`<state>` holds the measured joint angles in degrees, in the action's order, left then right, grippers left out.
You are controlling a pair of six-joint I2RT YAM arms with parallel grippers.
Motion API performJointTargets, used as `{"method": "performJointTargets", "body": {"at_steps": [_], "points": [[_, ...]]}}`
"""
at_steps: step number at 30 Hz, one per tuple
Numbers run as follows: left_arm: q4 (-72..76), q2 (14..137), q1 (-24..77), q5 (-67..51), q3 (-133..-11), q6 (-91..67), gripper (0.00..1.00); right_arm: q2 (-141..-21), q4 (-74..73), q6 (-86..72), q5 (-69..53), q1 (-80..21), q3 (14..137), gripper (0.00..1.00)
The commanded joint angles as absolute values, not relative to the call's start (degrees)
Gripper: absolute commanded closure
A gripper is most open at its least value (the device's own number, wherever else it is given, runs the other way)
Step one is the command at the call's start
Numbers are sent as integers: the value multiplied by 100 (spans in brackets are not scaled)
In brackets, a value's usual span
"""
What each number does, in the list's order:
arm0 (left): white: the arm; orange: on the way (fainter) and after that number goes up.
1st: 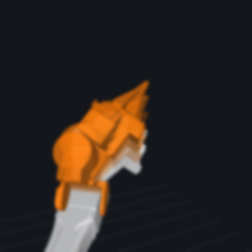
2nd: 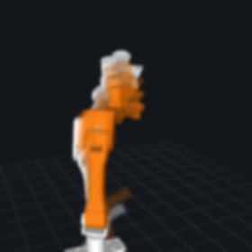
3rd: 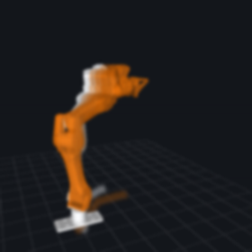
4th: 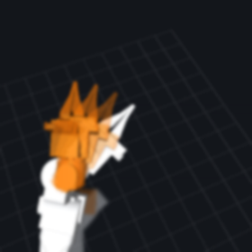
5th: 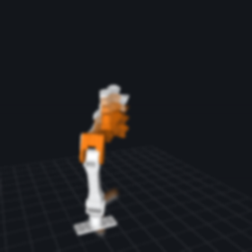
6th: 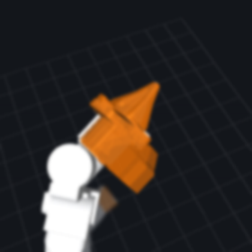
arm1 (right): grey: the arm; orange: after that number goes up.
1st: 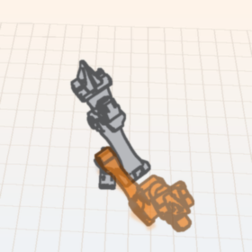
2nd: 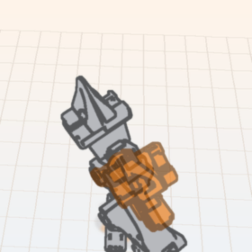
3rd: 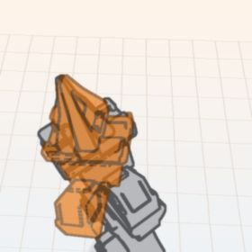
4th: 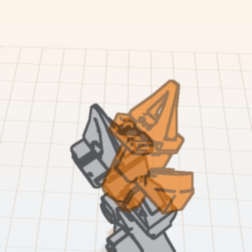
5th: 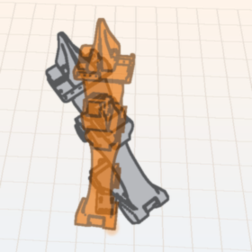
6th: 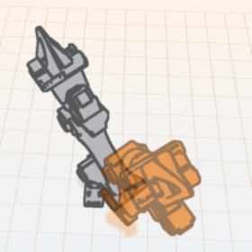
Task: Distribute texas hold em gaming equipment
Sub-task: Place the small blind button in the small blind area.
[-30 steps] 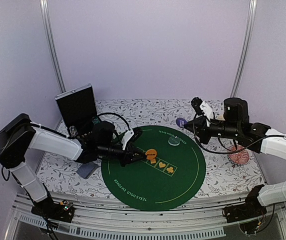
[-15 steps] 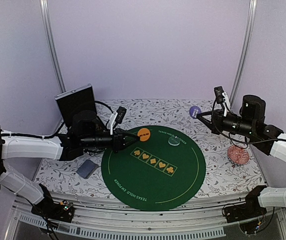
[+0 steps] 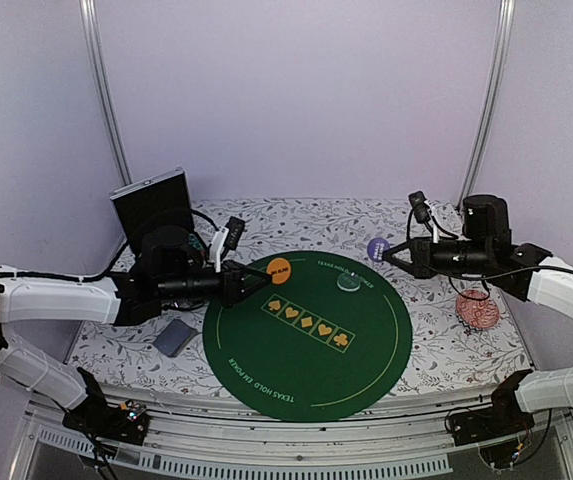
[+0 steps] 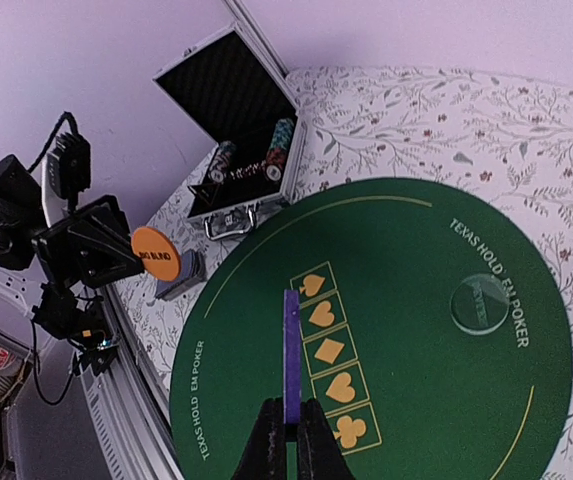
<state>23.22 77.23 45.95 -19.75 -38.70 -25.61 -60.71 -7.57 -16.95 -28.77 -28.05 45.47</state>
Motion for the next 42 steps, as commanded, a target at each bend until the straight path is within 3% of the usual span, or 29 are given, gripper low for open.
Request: {"method": "performJointTargets", "body": {"at_steps": [1, 14, 22, 34, 37, 42], "points": [[2277, 7690, 4514, -1798, -3777, -2579, 100, -6414, -1341, -1905, -3202, -2768, 4547, 98], [2343, 7793, 4515, -1274, -3521, -2577, 100, -7240, -1269, -2093, -3107, -2769, 4710, 98], [2417, 7689, 4445, -669, -3287, -2552, 100, -10243, -67, -2924, -4629, -2896, 7151, 98], [2231, 7037, 4005, -143, -2924, -2277, 100, -14398, 1266, -5414, -4811, -4151, 10742, 98], [2183, 7026, 3945, -139, -2951, -2172, 100, -15015, 1334, -5824, -4771, -4305, 11316, 98], [2135, 7014, 3879, -158, -2977, -2118, 100, -15205, 1459, -6156, -4612, -4343, 11206, 98]]}}
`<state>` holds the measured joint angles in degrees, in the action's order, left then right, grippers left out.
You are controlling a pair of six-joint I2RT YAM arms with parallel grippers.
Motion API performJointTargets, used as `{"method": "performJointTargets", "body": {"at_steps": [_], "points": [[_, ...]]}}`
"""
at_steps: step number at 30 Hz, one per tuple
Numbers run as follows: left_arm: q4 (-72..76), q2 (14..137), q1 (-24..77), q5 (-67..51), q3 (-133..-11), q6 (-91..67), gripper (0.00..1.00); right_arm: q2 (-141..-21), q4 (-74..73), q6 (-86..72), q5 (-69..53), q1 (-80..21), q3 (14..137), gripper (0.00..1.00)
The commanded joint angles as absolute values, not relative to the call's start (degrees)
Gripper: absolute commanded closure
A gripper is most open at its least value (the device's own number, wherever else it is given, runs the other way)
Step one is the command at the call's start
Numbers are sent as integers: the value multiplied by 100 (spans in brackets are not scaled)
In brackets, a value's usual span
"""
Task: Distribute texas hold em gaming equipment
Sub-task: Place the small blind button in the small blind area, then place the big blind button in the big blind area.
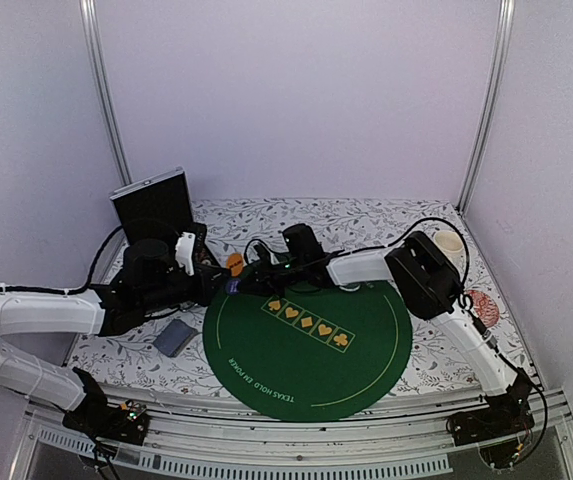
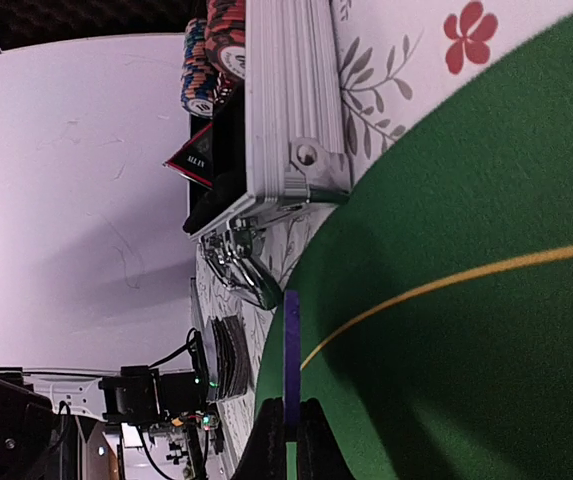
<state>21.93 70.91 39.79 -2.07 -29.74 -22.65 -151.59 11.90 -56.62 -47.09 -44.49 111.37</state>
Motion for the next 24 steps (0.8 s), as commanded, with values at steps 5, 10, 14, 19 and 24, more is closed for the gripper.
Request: {"method": "performJointTargets", "body": {"at_steps": [5, 10, 14, 19, 24], "points": [[2112, 7037, 3859, -190, -3018, -2109, 100, -14986, 1459, -6073, -4561, -4349, 10737, 89], [1903, 7038, 3858, -334, -3170, -2104, 100, -14389, 1428, -5910, -4393, -4334, 10270, 57], [1511, 6870, 3858, -476, -3344, -2068, 100, -13584, 1134, -5363, -3966, -4262, 9882, 41], [299, 6796, 3866, -1441, -4019, -2224, 100, -11932, 245, -4195, -3183, -4108, 9323, 37], [-491, 6941, 3956, -3948, -4038, -3262, 100, -10228, -730, -2782, -2076, -4006, 8292, 33]]}}
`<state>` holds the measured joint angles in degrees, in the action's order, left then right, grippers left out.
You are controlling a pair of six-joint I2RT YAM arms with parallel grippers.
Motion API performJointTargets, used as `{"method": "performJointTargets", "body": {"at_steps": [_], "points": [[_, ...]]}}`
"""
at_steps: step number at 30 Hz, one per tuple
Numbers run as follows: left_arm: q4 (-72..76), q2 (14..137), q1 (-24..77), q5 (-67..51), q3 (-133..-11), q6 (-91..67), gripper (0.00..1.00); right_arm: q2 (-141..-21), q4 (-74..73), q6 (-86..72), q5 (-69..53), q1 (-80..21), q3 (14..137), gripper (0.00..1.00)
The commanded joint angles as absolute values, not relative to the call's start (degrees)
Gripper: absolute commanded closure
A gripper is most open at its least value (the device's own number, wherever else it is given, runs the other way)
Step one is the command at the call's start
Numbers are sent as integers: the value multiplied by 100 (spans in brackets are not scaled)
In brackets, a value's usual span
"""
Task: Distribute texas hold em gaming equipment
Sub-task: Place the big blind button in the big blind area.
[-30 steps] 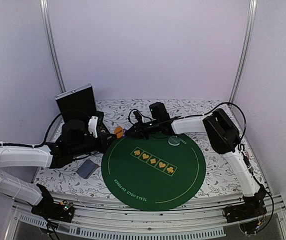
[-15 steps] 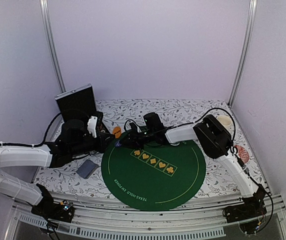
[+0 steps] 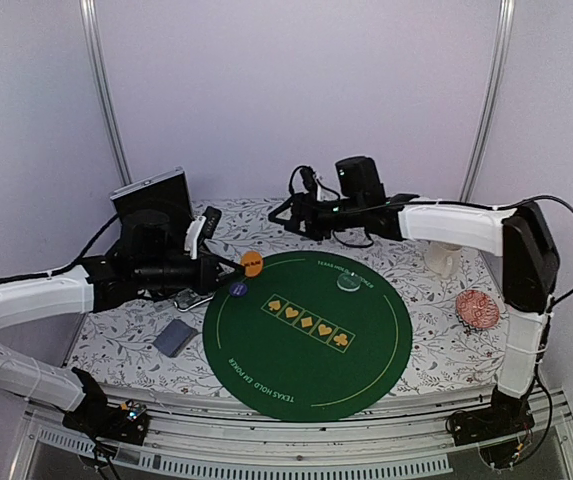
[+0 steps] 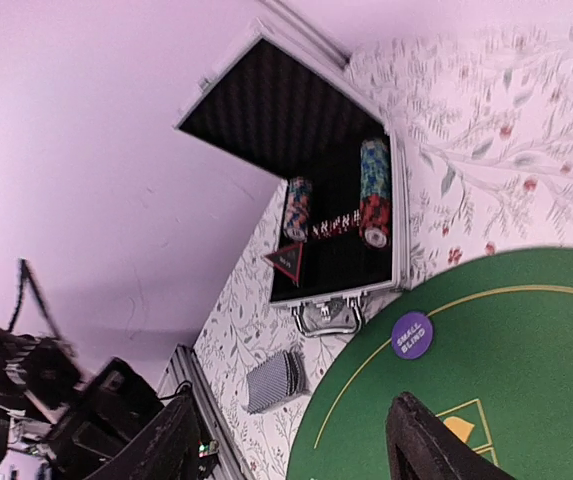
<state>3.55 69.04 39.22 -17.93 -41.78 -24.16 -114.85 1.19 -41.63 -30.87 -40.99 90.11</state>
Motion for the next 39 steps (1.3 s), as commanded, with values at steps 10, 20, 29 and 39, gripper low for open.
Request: {"method": "performJointTargets", "body": {"at_steps": [10, 20, 29, 39], "points": [[232, 7705, 4473, -4938, -3040, -4555, 100, -8217, -920, -2477, -1637, -3974, 5998, 33], [1315, 9096, 4524, -5236, -2778, -4616, 100, -7476, -841, -2508, -1390, -3974, 5154, 33], [563, 8965, 4508, -4351, -3014, -4157, 70, -7310, -835, -2532, -1406, -3973, 5053, 33], [-2764, 7341, 4534, -628, -5303, -2660, 36, -7118, -1061, -2419, -1354, -3982, 5228, 33]]}}
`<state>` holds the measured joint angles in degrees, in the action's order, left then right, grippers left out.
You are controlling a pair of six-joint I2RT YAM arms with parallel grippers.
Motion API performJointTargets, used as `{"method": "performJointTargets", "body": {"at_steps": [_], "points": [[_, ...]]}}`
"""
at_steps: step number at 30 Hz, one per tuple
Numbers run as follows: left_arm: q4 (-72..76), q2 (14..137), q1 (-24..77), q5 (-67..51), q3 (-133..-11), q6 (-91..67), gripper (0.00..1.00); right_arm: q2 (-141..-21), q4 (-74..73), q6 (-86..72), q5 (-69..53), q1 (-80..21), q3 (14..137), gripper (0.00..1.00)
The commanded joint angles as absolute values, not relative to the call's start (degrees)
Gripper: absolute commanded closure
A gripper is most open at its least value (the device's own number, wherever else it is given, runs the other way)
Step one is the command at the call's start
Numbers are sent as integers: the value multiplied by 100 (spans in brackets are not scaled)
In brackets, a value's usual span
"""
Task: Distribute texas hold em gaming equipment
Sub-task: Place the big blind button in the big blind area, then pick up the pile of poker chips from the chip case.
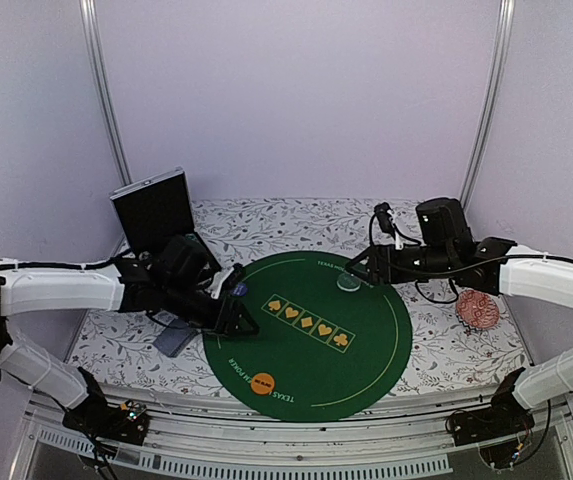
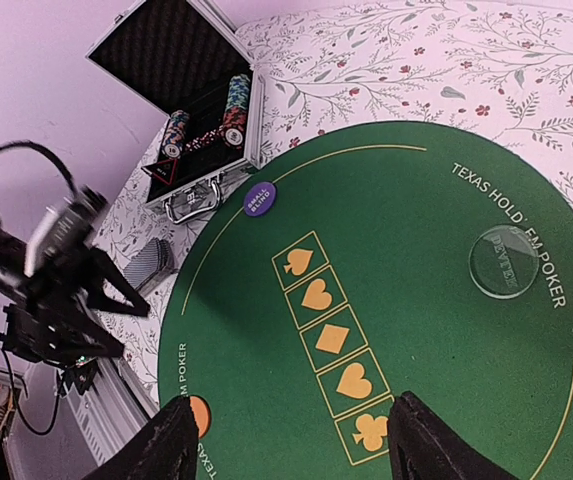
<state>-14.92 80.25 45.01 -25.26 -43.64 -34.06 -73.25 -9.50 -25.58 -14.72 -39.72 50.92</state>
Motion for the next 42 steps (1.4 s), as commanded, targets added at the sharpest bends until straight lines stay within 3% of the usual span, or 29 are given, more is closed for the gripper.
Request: {"method": "performJointTargets", "body": {"at_steps": [1, 5, 8, 12, 22, 25, 28, 32, 37, 42], "points": [[-2939, 7216, 4531, -198, -5579, -2485, 33, -7088, -1101, -2352, -1341, -3984, 5257, 33], [-3452, 7155, 4298, 990, -6544, -1877, 21, -6928, -1148, -2005, -1519, -3982, 5395, 30], [-3627, 7323, 3789, 972, -6888, -1710, 8, -6830, -1181, -1594, -1715, -3962, 5535, 25], [-3473, 7453, 2894, 630, -6855, -1661, 2, -6764, -1429, -1168, -1649, -3742, 5688, 19], [-2749, 7863, 1414, 230, -6338, -1398, 2, -6973, -1661, -700, -1588, -3227, 5664, 17], [-2656, 8361, 994, 609, -6261, -1046, 2, -7130, -1661, -593, -1702, -3218, 5667, 16], [-2781, 9026, 859, 1365, -6472, -628, 10, -7229, -1669, -510, -1785, -3212, 5691, 16], [-3589, 9962, 860, 1859, -7096, -39, 33, -7227, -1725, -402, -1824, -3213, 5721, 16], [-4079, 10571, 860, 2314, -7368, 498, 26, -7210, -1749, -399, -1774, -3200, 5661, 16], [-3776, 10713, 863, 2324, -7293, 718, 25, -7304, -1733, -473, -1843, -3207, 5672, 16]]}}
